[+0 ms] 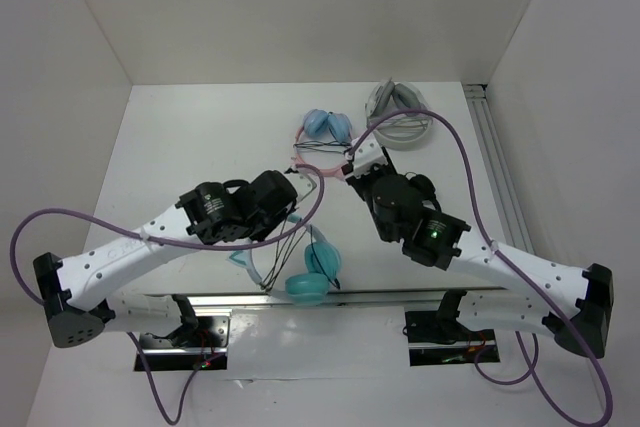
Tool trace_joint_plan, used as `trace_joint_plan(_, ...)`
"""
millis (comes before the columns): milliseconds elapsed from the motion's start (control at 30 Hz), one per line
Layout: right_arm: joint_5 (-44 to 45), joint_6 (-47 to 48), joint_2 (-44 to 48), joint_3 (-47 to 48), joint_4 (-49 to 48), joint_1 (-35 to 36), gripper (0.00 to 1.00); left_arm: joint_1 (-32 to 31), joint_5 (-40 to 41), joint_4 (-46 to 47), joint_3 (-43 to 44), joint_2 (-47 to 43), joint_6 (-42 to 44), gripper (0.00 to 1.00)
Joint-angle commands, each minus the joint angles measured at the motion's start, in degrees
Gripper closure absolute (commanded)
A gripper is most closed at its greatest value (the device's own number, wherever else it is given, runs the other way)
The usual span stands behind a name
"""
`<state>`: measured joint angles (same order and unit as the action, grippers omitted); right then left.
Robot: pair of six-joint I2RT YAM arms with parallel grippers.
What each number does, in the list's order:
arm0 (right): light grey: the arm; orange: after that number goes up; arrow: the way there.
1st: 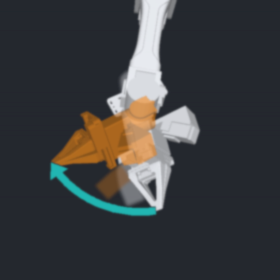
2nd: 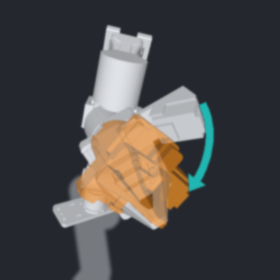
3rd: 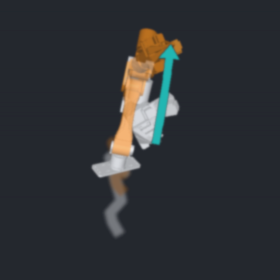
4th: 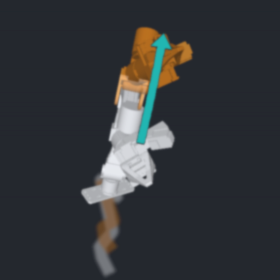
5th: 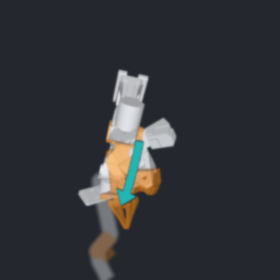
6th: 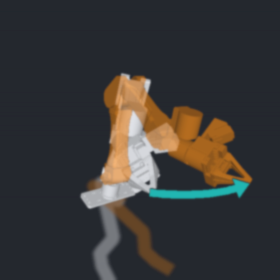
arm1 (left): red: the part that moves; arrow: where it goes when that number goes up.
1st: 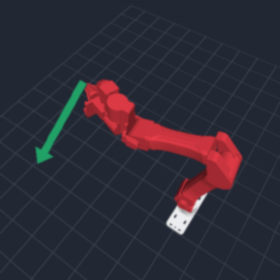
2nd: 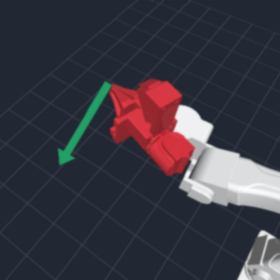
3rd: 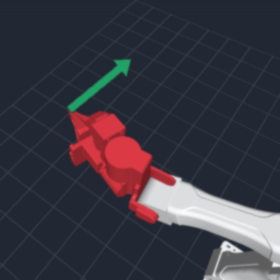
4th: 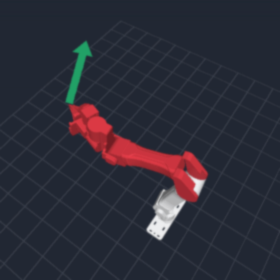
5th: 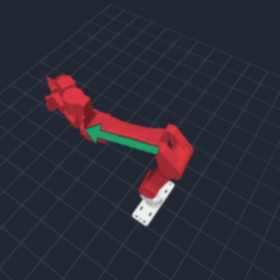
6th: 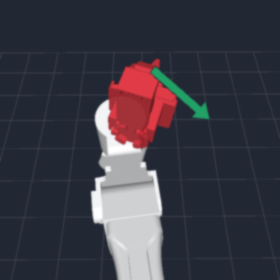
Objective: Wrap the headphones
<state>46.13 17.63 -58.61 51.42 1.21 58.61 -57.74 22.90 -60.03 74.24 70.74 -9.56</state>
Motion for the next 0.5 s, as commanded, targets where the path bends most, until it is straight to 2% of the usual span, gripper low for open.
trace_joint_plan(0,0.55,-4.26,2.00,3.25,-0.07,-0.34,0.53,3.06,0.48,6.32,2.67,-1.22,-3.79,1.00)
trace_joint_plan(167,0.54,-8.57,3.14,4.48,0.98,-0.34,0.51,5.88,0.57,12.21,0.65,0.09,-4.41,1.00)
trace_joint_plan(300,6.50,-12.96,5.08,3.95,1.51,-0.34,0.47,6.41,3.91,12.74,-0.57,4.05,-4.41,1.00)
trace_joint_plan(467,4.14,-15.17,7.46,3.95,4.50,-0.34,0.46,12.55,2.25,18.00,-4.62,2.39,-5.91,1.00)
